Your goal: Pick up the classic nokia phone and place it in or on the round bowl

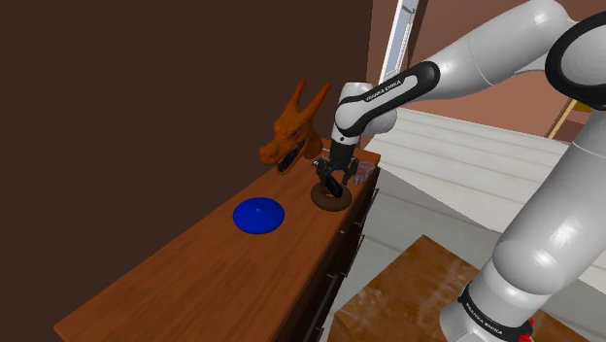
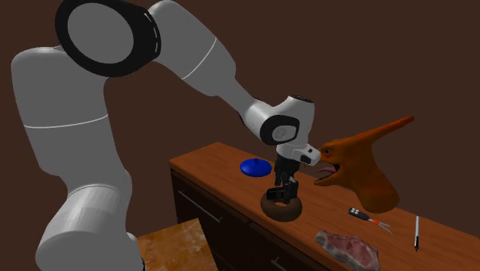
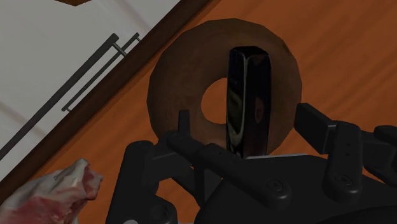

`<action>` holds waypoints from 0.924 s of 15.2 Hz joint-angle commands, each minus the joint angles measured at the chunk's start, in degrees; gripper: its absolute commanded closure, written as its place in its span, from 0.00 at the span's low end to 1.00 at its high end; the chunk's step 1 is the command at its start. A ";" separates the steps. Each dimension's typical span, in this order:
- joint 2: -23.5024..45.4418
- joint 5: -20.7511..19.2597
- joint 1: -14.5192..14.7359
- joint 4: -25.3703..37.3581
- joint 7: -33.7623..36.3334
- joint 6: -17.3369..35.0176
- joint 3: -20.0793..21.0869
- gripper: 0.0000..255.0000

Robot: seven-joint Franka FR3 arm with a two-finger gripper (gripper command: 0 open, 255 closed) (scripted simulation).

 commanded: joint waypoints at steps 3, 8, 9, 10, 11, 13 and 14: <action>-1.11 -0.04 -0.13 0.83 -0.01 -1.94 -0.12 0.00; -3.79 -0.19 -0.46 3.52 0.00 -7.35 -0.49 0.00; -3.78 -0.19 -0.46 3.53 0.00 -7.35 -0.49 0.00; -3.78 -0.19 -0.46 3.53 0.00 -7.35 -0.49 0.00; -3.78 -0.19 -0.46 3.53 0.00 -7.35 -0.49 0.00; -3.78 -0.19 -0.46 3.53 0.00 -7.35 -0.49 0.00; -3.78 -0.19 -0.46 3.53 0.00 -7.35 -0.49 0.00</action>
